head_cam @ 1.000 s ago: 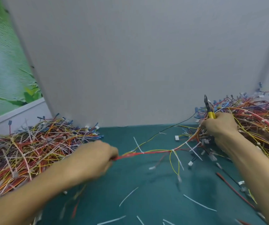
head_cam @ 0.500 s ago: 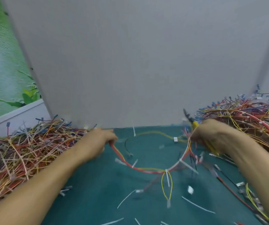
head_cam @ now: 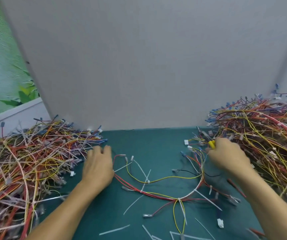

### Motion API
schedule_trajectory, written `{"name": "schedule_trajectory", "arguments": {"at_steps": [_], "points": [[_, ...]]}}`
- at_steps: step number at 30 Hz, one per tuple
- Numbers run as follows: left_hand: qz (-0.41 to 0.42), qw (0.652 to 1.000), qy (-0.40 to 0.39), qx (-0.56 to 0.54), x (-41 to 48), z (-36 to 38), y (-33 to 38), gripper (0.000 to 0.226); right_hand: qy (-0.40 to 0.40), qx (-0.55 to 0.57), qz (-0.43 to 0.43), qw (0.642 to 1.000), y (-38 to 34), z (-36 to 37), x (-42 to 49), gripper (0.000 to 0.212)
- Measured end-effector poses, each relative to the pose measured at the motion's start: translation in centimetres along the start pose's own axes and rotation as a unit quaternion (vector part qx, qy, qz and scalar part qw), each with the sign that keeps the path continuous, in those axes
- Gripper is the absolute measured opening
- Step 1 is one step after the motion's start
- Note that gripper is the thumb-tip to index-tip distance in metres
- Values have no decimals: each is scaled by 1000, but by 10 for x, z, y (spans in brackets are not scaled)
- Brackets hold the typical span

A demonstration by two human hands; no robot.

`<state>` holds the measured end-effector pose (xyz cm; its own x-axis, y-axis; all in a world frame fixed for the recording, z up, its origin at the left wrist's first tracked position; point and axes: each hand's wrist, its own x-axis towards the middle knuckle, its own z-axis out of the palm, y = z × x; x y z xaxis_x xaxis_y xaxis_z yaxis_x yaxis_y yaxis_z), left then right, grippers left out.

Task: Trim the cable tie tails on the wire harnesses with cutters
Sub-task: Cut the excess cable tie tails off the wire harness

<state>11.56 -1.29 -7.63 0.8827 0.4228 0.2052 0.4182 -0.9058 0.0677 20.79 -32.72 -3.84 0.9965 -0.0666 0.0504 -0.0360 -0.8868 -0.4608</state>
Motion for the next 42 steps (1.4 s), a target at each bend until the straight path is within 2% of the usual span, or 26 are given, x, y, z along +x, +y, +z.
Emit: {"name": "schedule_trajectory", "arguments": {"at_steps": [2, 3, 5, 7, 8, 10, 12, 14, 15, 17, 20, 23, 25, 28, 31, 34, 36, 39, 42], "points": [[-71, 997, -31, -21, -3, -5, -1, 31, 56, -50, -41, 996, -4, -10, -10, 19], [-89, 994, -57, -25, -5, -5, 0, 28, 80, -78, -77, 991, -9, -13, -16, 18], [-110, 989, -95, -22, -10, -4, 4, 36, 126, -138, -163, 969, -23, -16, -30, 13], [-127, 987, -97, -32, -14, -5, 7, 35, 142, -173, -250, 942, -41, -15, -42, 11], [-136, 985, -95, -43, -14, -5, 9, 31, 116, -170, -295, 933, -50, -12, -48, 11], [-150, 980, -91, -90, -14, -4, 10, 24, 12, -143, -364, 920, -66, 1, -60, 11], [-163, 964, -78, -198, -10, 1, 8, 18, -79, -162, -396, 901, -75, 23, -69, 8], [-184, 908, -56, -373, -10, 5, 7, 12, -107, -211, -413, 879, -76, 42, -70, 3], [-190, 870, -43, -453, -9, 6, 7, 6, -111, -225, -411, 876, -74, 49, -69, 5], [-187, 815, -23, -549, -9, 6, 6, 14, -114, -239, -407, 874, -70, 55, -64, 7], [-146, 780, -4, -608, -12, 6, 5, 21, -119, -251, -419, 864, -64, 59, -55, 7], [-46, 775, 18, -630, -18, 3, 4, 29, -121, -248, -417, 866, -62, 62, -47, 3], [7, 783, 20, -622, -18, 1, 4, 34, -126, -227, -384, 886, -63, 62, -41, 4], [-33, 798, 1, -602, -15, 7, 1, 32, -145, -153, -290, 933, -61, 60, -34, 3], [-106, 778, -41, -618, -15, 18, -4, 23, -140, -35, -189, 971, -61, 52, -24, 15], [-125, 759, -46, -637, -12, 24, -8, 22, -62, 85, -125, 987, -67, 46, -11, 17], [-127, 753, -50, -644, -10, 25, -8, 23, -13, 155, -85, 984, -74, 45, -2, 19], [-128, 745, -50, -653, -9, 27, -10, 22, -5, 139, -52, 989, -85, 51, 6, 23], [-128, 741, -48, -658, -8, 29, -12, 22, -129, 64, -81, 986, -87, 54, 5, 40]]}}
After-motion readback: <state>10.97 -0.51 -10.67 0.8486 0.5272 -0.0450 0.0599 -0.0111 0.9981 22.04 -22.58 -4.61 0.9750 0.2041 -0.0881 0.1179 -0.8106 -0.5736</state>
